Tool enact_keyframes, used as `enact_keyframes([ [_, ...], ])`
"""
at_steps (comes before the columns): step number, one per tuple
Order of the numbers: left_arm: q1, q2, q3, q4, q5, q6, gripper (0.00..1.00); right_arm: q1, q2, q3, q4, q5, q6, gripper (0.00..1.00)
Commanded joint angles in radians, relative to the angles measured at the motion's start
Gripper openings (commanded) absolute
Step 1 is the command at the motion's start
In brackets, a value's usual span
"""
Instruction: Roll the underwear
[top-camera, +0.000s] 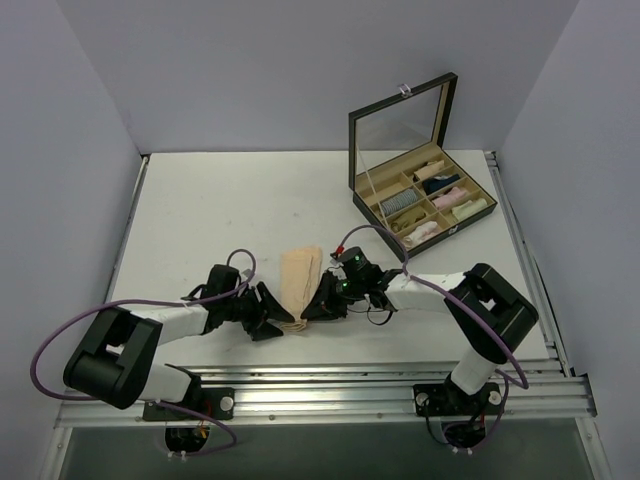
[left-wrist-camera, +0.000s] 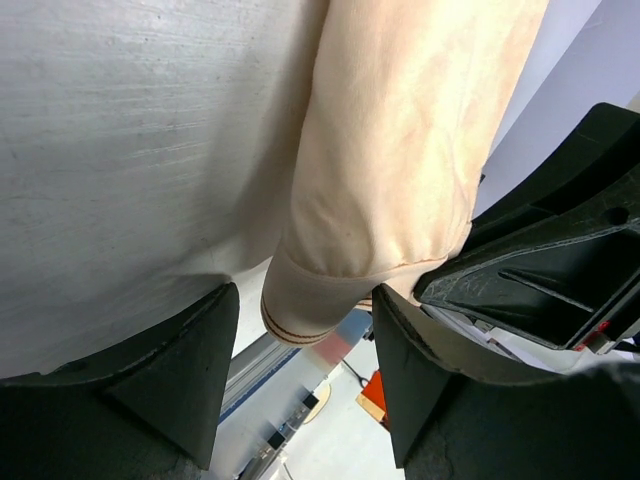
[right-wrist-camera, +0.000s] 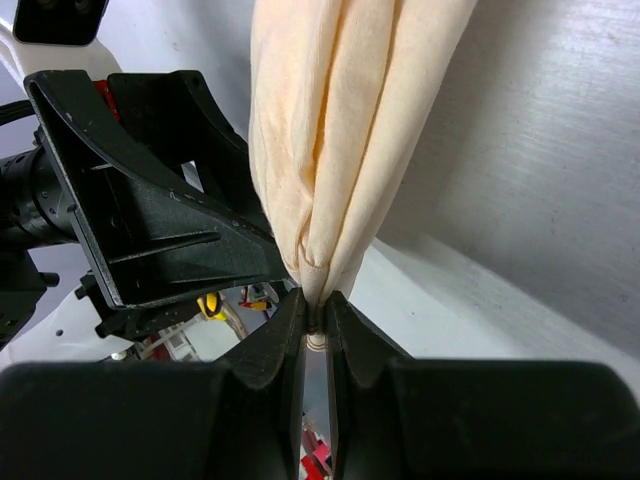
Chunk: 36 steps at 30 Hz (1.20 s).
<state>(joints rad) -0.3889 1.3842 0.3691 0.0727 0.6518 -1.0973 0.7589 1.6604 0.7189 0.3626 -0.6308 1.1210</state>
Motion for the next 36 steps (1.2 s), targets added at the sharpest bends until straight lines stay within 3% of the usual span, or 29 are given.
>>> enact_keyframes([
  [1,0.013,-0.01,-0.001,-0.05,-0.1,0.01,0.66,-0.006,-0.04,-0.016,0.056,-0.044,0.045,0.0],
  [8,0.024,-0.014,-0.07,0.203,-0.023,-0.107,0.66,-0.004,-0.037,-0.009,0.076,-0.05,0.066,0.0],
  [20,0.025,-0.027,-0.073,0.22,-0.017,-0.113,0.56,0.011,-0.036,-0.033,0.142,-0.052,0.122,0.0],
  [24,0.027,-0.036,-0.058,0.225,-0.014,-0.116,0.43,0.014,-0.037,-0.049,0.167,-0.055,0.137,0.0],
  [29,0.027,-0.031,-0.041,0.222,-0.003,-0.133,0.04,0.039,-0.039,-0.058,0.165,-0.037,0.145,0.03],
  [32,0.027,-0.017,-0.009,0.115,-0.001,-0.083,0.02,0.042,-0.057,-0.026,0.029,0.002,0.05,0.16],
  [36,0.027,0.033,0.066,-0.062,0.022,0.017,0.02,0.048,-0.105,0.098,-0.412,0.172,-0.194,0.25],
])
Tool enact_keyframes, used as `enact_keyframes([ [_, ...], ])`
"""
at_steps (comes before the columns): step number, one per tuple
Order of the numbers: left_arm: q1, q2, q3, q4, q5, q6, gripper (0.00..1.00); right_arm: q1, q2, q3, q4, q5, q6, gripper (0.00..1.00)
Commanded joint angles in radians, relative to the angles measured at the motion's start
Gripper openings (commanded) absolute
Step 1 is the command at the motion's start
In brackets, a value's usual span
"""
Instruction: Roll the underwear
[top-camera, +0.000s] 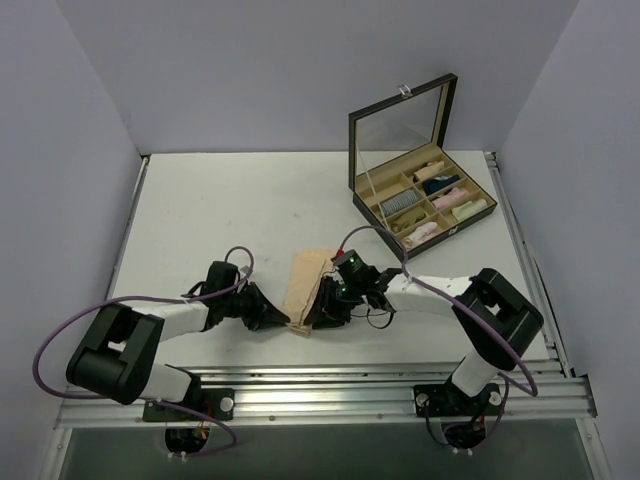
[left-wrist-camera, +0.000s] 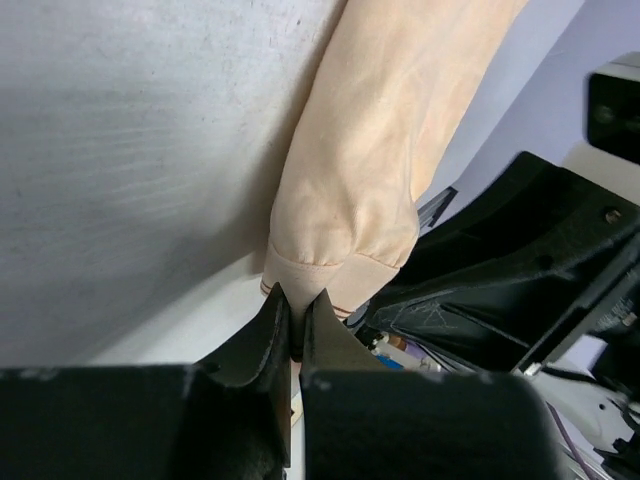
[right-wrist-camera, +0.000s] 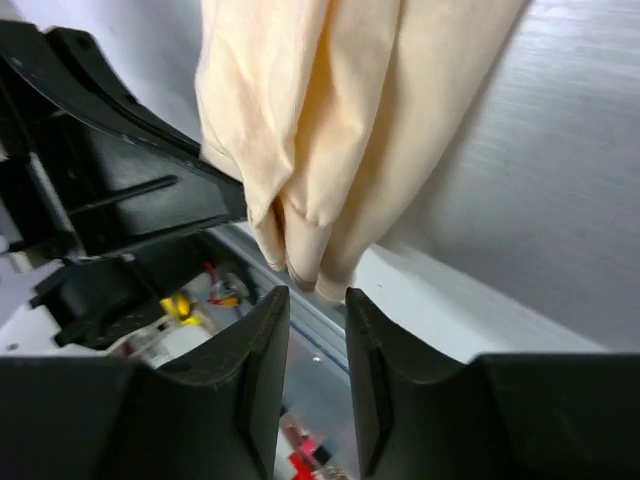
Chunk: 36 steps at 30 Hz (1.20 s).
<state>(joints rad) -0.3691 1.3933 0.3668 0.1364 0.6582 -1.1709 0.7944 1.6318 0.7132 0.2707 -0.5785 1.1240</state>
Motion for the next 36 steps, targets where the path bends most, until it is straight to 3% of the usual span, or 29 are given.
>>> enact_keyframes([
  [1,0.009,0.027,0.099,-0.18,0.012,0.109,0.02,0.017,-0.093,0.152,-0.376,0.164,-0.24,0.27],
  [4,0.01,0.053,0.158,-0.323,0.018,0.169,0.02,0.061,-0.128,0.204,-0.479,0.333,-0.369,0.38],
  [11,0.016,0.124,0.233,-0.464,0.063,0.227,0.02,0.261,-0.118,0.279,-0.452,0.629,-0.61,0.55],
  [20,0.032,0.277,0.357,-0.696,0.141,0.335,0.02,0.417,-0.043,0.281,-0.37,0.835,-0.881,0.58],
  [27,0.044,0.343,0.376,-0.715,0.216,0.324,0.02,0.543,0.033,0.338,-0.384,0.934,-1.026,0.58],
  [36,0.075,0.394,0.389,-0.787,0.236,0.364,0.02,0.615,0.118,0.35,-0.349,1.017,-1.119,0.57],
])
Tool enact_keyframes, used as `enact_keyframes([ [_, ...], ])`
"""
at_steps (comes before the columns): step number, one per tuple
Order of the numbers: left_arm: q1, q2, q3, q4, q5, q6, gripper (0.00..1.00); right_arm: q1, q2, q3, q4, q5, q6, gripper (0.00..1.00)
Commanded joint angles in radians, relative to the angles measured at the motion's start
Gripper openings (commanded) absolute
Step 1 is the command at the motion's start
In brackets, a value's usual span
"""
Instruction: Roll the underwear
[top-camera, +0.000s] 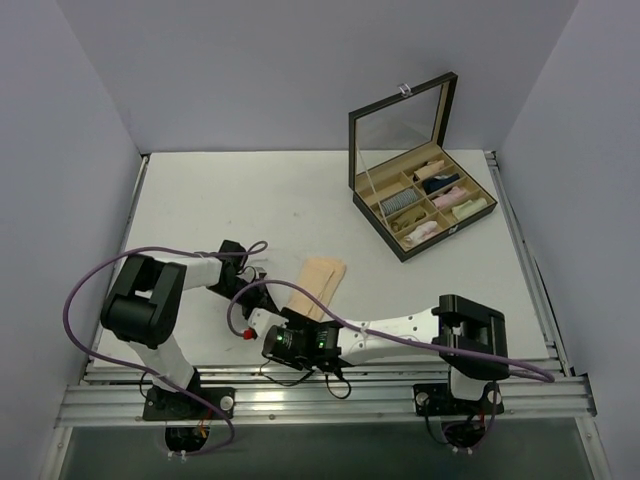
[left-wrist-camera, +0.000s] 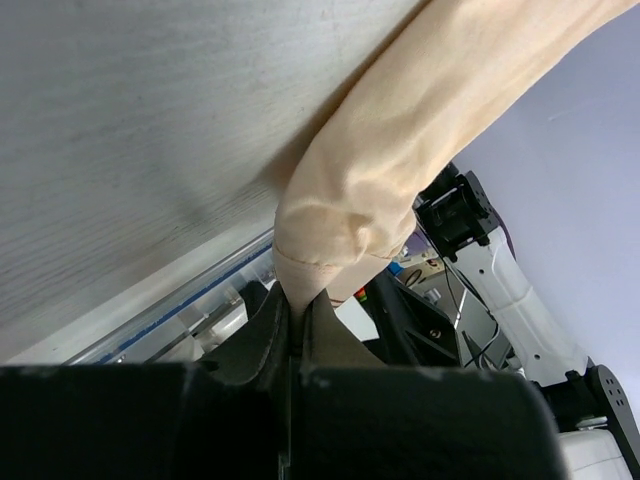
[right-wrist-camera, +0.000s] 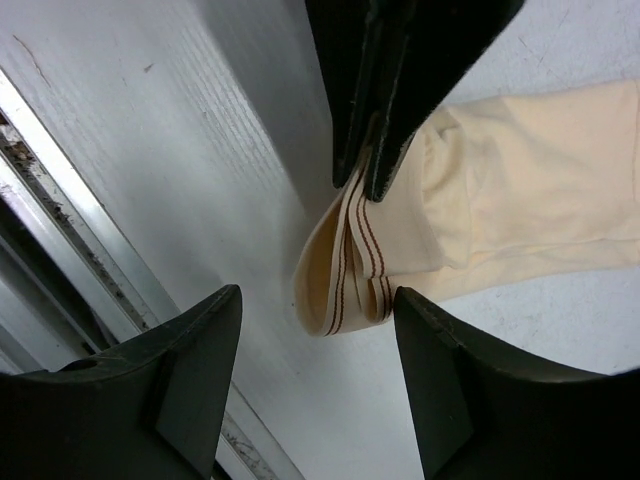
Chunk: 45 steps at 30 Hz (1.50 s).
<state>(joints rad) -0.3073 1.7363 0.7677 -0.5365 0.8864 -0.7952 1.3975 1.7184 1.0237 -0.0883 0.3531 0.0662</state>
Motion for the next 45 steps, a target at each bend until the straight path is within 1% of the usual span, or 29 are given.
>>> enact_keyframes([
  [1,0.016,0.051,-0.008,-0.126,0.008,-0.004,0.02,0.02,0.04,0.042,0.012,0.093,-0.103,0.57],
  [5,0.023,0.063,0.013,-0.192,-0.012,0.034,0.02,0.037,0.085,0.064,0.027,0.159,-0.135,0.57],
  [9,0.025,0.055,0.013,-0.214,-0.033,0.03,0.02,0.04,0.128,0.072,0.056,0.219,-0.157,0.55],
  [11,0.025,0.054,0.015,-0.223,-0.035,0.03,0.02,0.04,0.129,0.065,0.076,0.231,-0.167,0.49],
  [12,0.025,0.055,0.019,-0.229,-0.037,0.033,0.02,0.04,0.13,0.067,0.079,0.234,-0.174,0.45],
  [13,0.025,0.055,0.027,-0.241,-0.041,0.036,0.02,0.041,0.132,0.068,0.079,0.242,-0.174,0.32],
  [16,0.027,0.046,0.041,-0.241,-0.035,0.03,0.03,0.032,0.122,0.064,0.076,0.196,-0.175,0.07],
  [17,0.028,0.04,0.045,-0.243,-0.033,0.025,0.04,0.028,0.115,0.053,0.078,0.175,-0.171,0.03],
  [18,0.03,0.039,0.051,-0.249,-0.033,0.025,0.09,0.021,0.098,0.049,0.079,0.123,-0.164,0.0],
  [20,0.049,0.029,0.08,-0.279,-0.047,0.042,0.18,-0.003,0.076,0.042,0.076,0.066,-0.129,0.0],
  [21,0.06,0.025,0.094,-0.293,-0.061,0.05,0.24,-0.02,0.055,0.042,0.076,-0.028,-0.111,0.0],
  [23,0.091,0.006,0.122,-0.333,-0.102,0.073,0.33,-0.082,0.038,0.039,0.073,-0.129,-0.054,0.0],
  [24,0.126,0.0,0.145,-0.339,-0.113,0.077,0.36,-0.101,0.024,0.032,0.076,-0.167,-0.021,0.0],
  [25,0.144,-0.004,0.156,-0.352,-0.124,0.085,0.4,-0.142,0.018,0.026,0.079,-0.246,0.018,0.0],
  [27,0.195,-0.011,0.183,-0.352,-0.127,0.096,0.45,-0.17,0.023,0.019,0.079,-0.311,0.047,0.0],
  [28,0.209,-0.011,0.194,-0.352,-0.127,0.1,0.48,-0.182,0.024,0.015,0.113,-0.368,0.066,0.0],
  [31,0.235,-0.003,0.252,-0.37,-0.136,0.135,0.51,-0.222,0.061,0.015,0.124,-0.472,0.092,0.0],
  [34,0.237,0.0,0.303,-0.375,-0.156,0.174,0.52,-0.256,0.076,-0.013,0.166,-0.534,0.129,0.0],
  [35,0.237,-0.013,0.311,-0.37,-0.167,0.182,0.52,-0.271,0.076,-0.028,0.186,-0.554,0.167,0.0],
  [37,0.234,-0.033,0.312,-0.352,-0.188,0.18,0.52,-0.334,0.063,-0.091,0.26,-0.604,0.211,0.0],
  [39,0.235,-0.064,0.298,-0.306,-0.184,0.168,0.52,-0.392,0.035,-0.138,0.317,-0.661,0.285,0.0],
  [40,0.234,-0.072,0.283,-0.29,-0.167,0.163,0.52,-0.413,0.027,-0.183,0.375,-0.686,0.308,0.0],
  [42,0.229,-0.09,0.271,-0.252,-0.155,0.154,0.52,-0.448,0.015,-0.22,0.432,-0.755,0.366,0.0],
  [45,0.209,-0.101,0.262,-0.228,-0.175,0.159,0.52,-0.495,0.029,-0.241,0.481,-0.814,0.386,0.0],
])
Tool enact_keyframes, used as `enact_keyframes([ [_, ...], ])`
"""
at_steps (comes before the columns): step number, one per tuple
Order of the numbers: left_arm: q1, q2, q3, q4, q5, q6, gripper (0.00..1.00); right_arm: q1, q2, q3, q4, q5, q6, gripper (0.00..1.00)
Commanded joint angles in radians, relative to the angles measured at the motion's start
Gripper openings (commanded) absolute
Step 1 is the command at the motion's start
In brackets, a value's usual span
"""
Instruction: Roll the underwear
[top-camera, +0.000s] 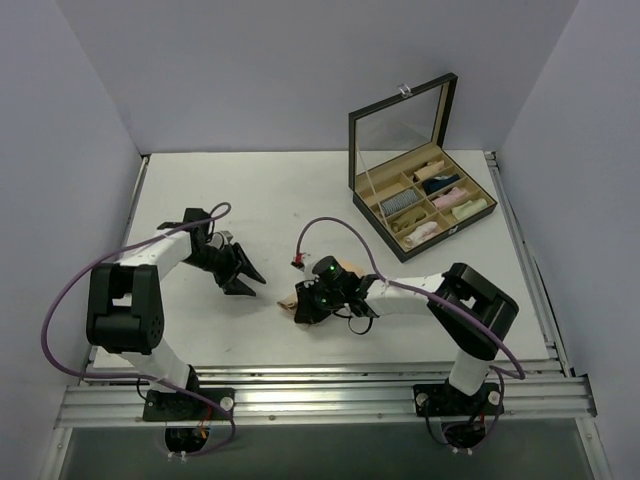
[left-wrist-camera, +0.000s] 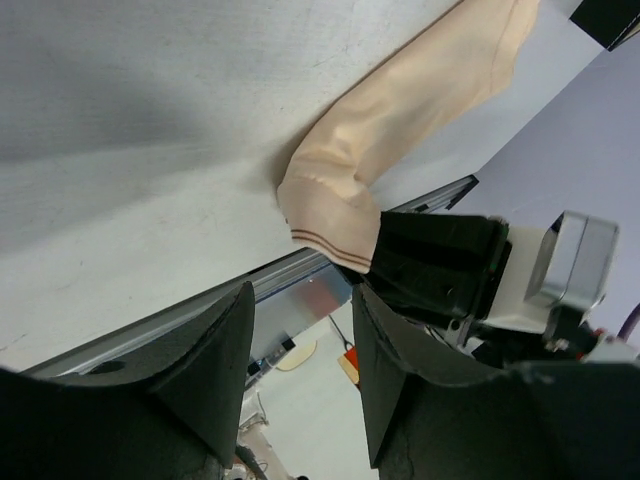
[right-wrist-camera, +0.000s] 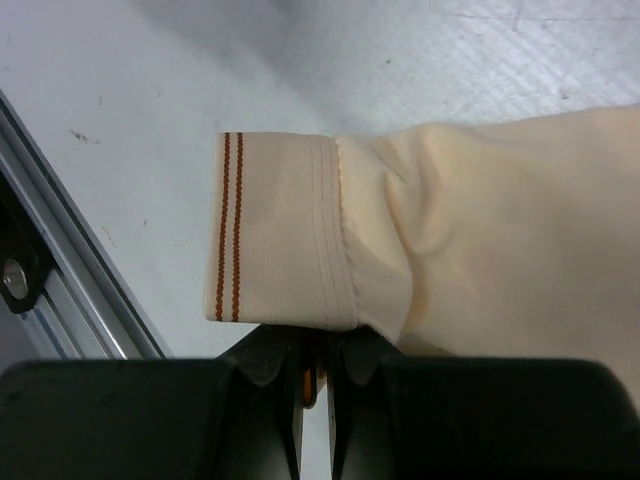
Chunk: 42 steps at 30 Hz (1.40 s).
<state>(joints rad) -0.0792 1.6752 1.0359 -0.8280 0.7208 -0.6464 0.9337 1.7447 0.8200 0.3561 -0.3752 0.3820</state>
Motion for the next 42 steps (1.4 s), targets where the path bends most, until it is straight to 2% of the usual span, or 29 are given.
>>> enact_keyframes([
  [1,-0.024,-0.043,-0.011,0.075,-0.012,0.01,0.52,-0.056,0.01,-0.039,0.056,-0.109,0.084,0.0],
  [3,-0.042,-0.055,-0.034,0.122,-0.004,0.005,0.52,-0.082,0.033,-0.044,0.078,-0.174,0.1,0.0],
  [8,-0.077,-0.042,-0.06,0.19,-0.02,-0.039,0.52,-0.087,-0.004,-0.035,-0.003,-0.12,0.031,0.0],
  [12,-0.141,0.014,0.004,0.167,-0.061,-0.07,0.51,-0.064,-0.034,0.005,-0.126,-0.028,-0.051,0.0],
  [16,-0.215,0.053,0.044,0.138,-0.095,-0.09,0.5,-0.023,-0.059,0.025,-0.176,0.088,-0.087,0.02],
  [17,-0.226,0.067,0.043,0.136,-0.098,-0.099,0.49,-0.009,-0.071,0.03,-0.186,0.158,-0.091,0.02],
  [24,-0.257,0.087,-0.008,0.13,-0.127,-0.13,0.46,0.132,-0.082,0.047,-0.216,0.393,-0.097,0.0],
  [31,-0.3,0.063,-0.046,0.135,-0.121,-0.13,0.45,0.175,-0.076,0.05,-0.227,0.495,-0.095,0.0],
  [42,-0.356,0.02,-0.108,0.178,-0.112,-0.174,0.44,0.237,-0.044,0.071,-0.235,0.567,-0.095,0.04],
])
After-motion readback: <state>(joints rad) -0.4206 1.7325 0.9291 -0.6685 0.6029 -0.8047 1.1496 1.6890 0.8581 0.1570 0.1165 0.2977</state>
